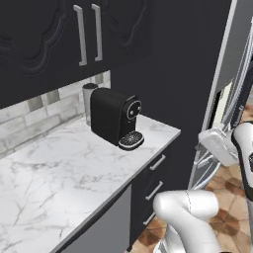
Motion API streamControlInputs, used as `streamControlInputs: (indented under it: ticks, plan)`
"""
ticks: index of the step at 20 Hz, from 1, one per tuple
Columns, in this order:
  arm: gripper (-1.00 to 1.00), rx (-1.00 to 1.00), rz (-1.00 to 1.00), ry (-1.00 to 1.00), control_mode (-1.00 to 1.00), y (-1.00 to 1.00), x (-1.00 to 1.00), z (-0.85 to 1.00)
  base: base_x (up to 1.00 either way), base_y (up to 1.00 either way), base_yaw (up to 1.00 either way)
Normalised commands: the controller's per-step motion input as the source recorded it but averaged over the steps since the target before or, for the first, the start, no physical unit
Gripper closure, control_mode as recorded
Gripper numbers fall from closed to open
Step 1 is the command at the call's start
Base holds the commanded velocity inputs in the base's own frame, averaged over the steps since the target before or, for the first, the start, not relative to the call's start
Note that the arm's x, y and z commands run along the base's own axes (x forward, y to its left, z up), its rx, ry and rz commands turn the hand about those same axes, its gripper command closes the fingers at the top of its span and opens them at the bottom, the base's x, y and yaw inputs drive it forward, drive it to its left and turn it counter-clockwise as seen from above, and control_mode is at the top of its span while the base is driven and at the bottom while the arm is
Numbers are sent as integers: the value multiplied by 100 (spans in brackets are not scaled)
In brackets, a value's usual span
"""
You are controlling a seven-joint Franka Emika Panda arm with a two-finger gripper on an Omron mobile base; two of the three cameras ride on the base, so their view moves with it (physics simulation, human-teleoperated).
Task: Take a straw from the drawer in front and place it inside the glass cup on the dining counter.
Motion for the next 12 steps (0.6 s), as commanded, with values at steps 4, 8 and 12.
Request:
streamControlInputs:
  ticks: [4,8,12]
  plan:
    - [-100,48,-6,0,-100,-72,0,-82,0,0,0]
    - [-100,47,-5,0,-100,-62,37,-80,0,0,0]
    - [-100,34,0,0,-100,-28,70,-63,0,0,0]
